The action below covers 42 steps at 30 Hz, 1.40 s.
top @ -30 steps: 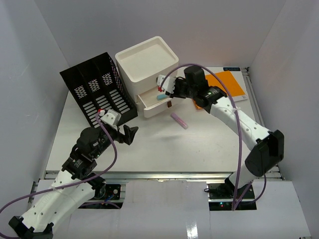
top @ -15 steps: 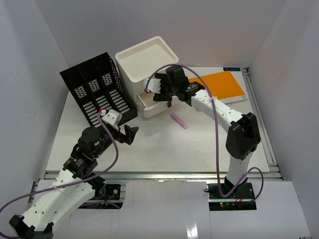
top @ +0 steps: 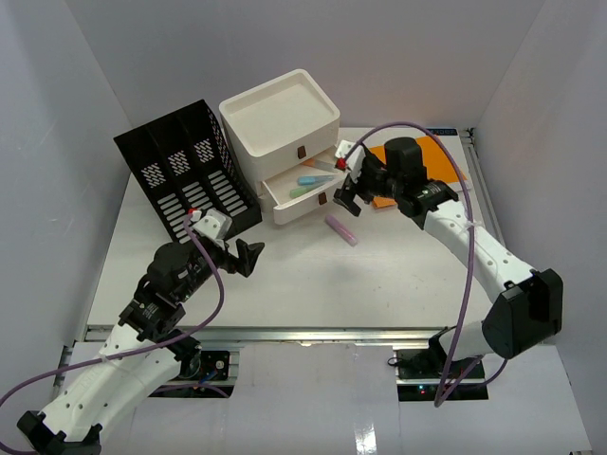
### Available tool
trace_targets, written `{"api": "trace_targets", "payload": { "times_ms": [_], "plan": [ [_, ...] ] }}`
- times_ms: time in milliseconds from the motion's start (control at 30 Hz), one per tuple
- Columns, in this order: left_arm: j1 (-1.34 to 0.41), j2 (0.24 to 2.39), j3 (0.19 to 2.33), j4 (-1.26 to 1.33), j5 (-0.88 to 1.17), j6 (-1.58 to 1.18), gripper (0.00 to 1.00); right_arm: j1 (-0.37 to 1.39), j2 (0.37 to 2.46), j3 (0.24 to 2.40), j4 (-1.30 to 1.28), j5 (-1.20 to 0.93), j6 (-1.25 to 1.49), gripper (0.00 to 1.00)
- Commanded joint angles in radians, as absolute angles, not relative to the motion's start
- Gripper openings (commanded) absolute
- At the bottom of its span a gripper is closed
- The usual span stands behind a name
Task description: Organize the desk
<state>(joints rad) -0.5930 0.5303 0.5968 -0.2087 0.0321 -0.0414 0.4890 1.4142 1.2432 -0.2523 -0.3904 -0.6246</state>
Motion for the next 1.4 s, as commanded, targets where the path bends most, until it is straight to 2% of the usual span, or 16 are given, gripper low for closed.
{"api": "trace_targets", "payload": {
  "times_ms": [0,267,433,533,800,1067,1367],
  "plan": [
    [-0.594,0.525,0.597,-0.199,0.051,-0.038,0.98,0.424,1.446,1.113,-0.236,-0.465,-0.423,0.95],
    [-0.595,0.531,0.595,-0.199,0.046,-0.038,0.98,0.422,1.575,1.048,-0.167,-0.294,-0.29,0.95],
    [-0.594,0.534,0.595,-0.199,0.043,-0.037,0.98,0.422,1.669,1.049,-0.108,-0.182,-0.224,0.85],
    [-0.594,0.535,0.595,-0.197,0.044,-0.037,0.98,0.424,1.704,1.03,-0.075,-0.214,-0.213,0.79],
    [-0.594,0.538,0.594,-0.195,0.046,-0.037,0.98,0.446,1.762,1.009,-0.029,-0.175,-0.218,0.75],
    [-0.594,0.541,0.594,-0.196,0.044,-0.034,0.98,0.487,1.798,1.016,-0.025,-0.122,-0.243,0.68],
    [-0.595,0.538,0.593,-0.195,0.043,-0.034,0.98,0.488,1.815,1.027,-0.058,-0.135,-0.269,0.4]
  ]
}}
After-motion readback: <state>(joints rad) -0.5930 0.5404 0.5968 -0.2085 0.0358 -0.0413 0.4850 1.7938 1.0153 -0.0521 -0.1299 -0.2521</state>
